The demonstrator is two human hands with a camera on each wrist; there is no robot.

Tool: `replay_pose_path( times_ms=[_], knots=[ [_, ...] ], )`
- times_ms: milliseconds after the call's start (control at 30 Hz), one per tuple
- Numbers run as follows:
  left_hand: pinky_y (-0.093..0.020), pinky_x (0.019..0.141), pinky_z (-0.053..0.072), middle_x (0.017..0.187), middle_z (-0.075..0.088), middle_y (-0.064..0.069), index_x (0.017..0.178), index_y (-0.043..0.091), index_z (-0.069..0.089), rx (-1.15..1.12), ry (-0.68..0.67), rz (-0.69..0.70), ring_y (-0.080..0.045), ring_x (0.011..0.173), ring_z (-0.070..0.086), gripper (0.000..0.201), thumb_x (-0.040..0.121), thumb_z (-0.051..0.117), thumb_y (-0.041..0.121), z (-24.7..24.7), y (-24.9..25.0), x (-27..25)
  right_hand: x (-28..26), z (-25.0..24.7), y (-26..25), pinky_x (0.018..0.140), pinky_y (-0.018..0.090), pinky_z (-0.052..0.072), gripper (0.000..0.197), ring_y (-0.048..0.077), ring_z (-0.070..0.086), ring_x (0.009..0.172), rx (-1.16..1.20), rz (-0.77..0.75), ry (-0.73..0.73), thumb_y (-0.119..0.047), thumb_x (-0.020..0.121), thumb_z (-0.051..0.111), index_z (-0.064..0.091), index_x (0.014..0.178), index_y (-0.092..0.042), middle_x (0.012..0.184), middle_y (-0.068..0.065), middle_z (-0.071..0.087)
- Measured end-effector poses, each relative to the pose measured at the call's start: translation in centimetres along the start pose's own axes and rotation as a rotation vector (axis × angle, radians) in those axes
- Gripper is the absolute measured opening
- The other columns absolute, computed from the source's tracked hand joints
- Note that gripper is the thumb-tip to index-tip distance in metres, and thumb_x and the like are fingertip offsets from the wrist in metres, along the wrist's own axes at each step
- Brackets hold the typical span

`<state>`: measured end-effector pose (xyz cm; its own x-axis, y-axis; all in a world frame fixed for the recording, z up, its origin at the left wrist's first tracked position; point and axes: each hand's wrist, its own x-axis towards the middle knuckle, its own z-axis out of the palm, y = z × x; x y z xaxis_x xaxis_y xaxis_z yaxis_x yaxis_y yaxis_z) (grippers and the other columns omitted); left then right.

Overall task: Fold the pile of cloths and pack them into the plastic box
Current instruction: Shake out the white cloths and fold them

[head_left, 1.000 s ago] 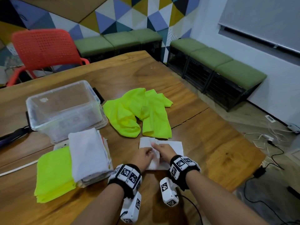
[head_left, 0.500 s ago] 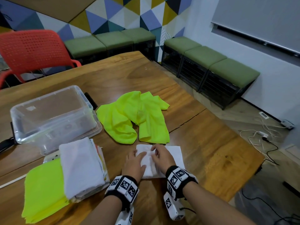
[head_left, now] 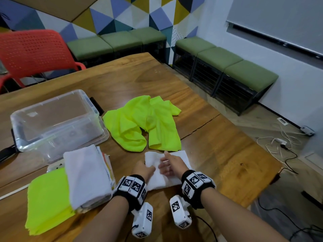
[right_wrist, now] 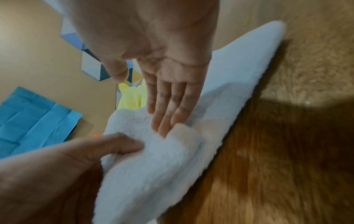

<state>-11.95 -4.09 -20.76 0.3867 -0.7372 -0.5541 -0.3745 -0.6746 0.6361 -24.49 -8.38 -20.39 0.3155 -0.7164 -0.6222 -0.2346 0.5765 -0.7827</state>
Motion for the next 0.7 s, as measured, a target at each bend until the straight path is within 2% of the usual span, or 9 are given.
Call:
replay_pose_path(
  times_ms=[133,200,267,300,367,433,533,633,700],
  knots=[
    [-0.025,0.071,0.038,0.097,0.062,-0.016,0.105,-0.001,0.057,-0.092,0.060,0.076,-0.028,0.091,0.058,0.028,0.085,0.061,0.019,-0.1,0.8,-1.1,-0.1,-0.2,0.2,0.063,0.025,0.044,0.048,0.016,0.058,0.067,0.075,0.088,-0.131,-0.048,0.099,0.026,0.056,0.102,-0.011,0.078,0.003,0.061],
    [-0.026,0.065,0.042,0.085,0.059,-0.012,0.092,0.003,0.058,-0.248,-0.001,0.110,-0.025,0.081,0.055,0.024,0.090,0.057,0.027,0.3,1.8,-1.6,0.0,-0.6,0.3,0.055,0.021,0.044,0.054,0.011,0.056,0.058,0.178,0.097,-0.145,-0.054,0.097,0.025,0.060,0.102,-0.012,0.066,-0.001,0.059],
    [-0.026,0.057,0.044,0.083,0.053,-0.015,0.088,0.005,0.057,-0.343,-0.074,0.127,-0.025,0.078,0.051,0.022,0.096,0.048,0.023,1.1,2.6,-1.6,-1.0,-1.5,-0.3,0.043,0.015,0.041,0.047,0.007,0.053,0.039,0.217,0.117,-0.126,-0.048,0.097,0.033,0.058,0.081,-0.012,0.045,-0.005,0.055],
    [-0.028,0.059,0.045,0.086,0.055,-0.017,0.091,0.005,0.059,-0.303,-0.092,0.163,-0.026,0.080,0.052,0.019,0.096,0.046,0.018,1.4,2.7,-1.5,-1.2,-2.0,-0.4,0.038,0.013,0.039,0.040,0.006,0.049,0.033,0.207,0.118,-0.111,-0.040,0.097,0.040,0.053,0.072,-0.012,0.038,-0.006,0.049],
    [-0.034,0.078,0.049,0.099,0.060,-0.019,0.100,0.008,0.061,-0.127,-0.080,0.243,-0.029,0.092,0.058,0.016,0.093,0.047,0.009,2.3,2.5,-1.0,-1.4,-3.1,-0.3,0.036,0.013,0.037,0.031,0.004,0.045,0.029,0.115,0.088,-0.045,-0.018,0.096,0.049,0.044,0.066,-0.012,0.032,-0.008,0.045],
    [-0.040,0.094,0.045,0.112,0.054,-0.014,0.105,0.017,0.051,-0.012,-0.008,0.245,-0.031,0.106,0.055,0.018,0.090,0.050,0.008,3.0,1.9,-0.6,-1.1,-4.0,0.3,0.039,0.017,0.039,0.028,0.004,0.047,0.032,0.012,0.063,0.047,-0.007,0.093,0.052,0.045,0.066,-0.011,0.032,-0.008,0.047],
    [-0.039,0.100,0.041,0.129,0.044,-0.014,0.123,0.013,0.040,-0.029,0.031,0.101,-0.033,0.116,0.050,0.045,0.085,0.062,0.021,3.5,1.4,-0.2,-0.5,-5.1,1.7,0.059,0.027,0.049,0.007,0.016,0.058,0.060,-0.124,0.004,0.238,-0.007,0.087,0.059,0.059,0.091,-0.002,0.060,0.000,0.061],
    [-0.034,0.097,0.043,0.133,0.051,-0.018,0.135,0.002,0.033,-0.132,-0.083,0.031,-0.030,0.118,0.053,0.066,0.083,0.067,0.026,4.7,1.5,0.3,-0.1,-5.7,2.7,0.085,0.041,0.053,0.021,0.027,0.061,0.086,-0.249,-0.053,0.331,-0.010,0.086,0.059,0.056,0.107,-0.005,0.086,0.007,0.060],
    [-0.030,0.093,0.045,0.127,0.057,-0.015,0.130,0.002,0.041,-0.139,-0.103,0.036,-0.029,0.114,0.056,0.061,0.082,0.069,0.025,5.5,1.5,0.5,-0.5,-5.7,2.7,0.083,0.033,0.049,0.023,0.023,0.057,0.089,-0.361,-0.101,0.339,-0.012,0.091,0.054,0.056,0.113,-0.007,0.095,0.009,0.060]
  ],
)
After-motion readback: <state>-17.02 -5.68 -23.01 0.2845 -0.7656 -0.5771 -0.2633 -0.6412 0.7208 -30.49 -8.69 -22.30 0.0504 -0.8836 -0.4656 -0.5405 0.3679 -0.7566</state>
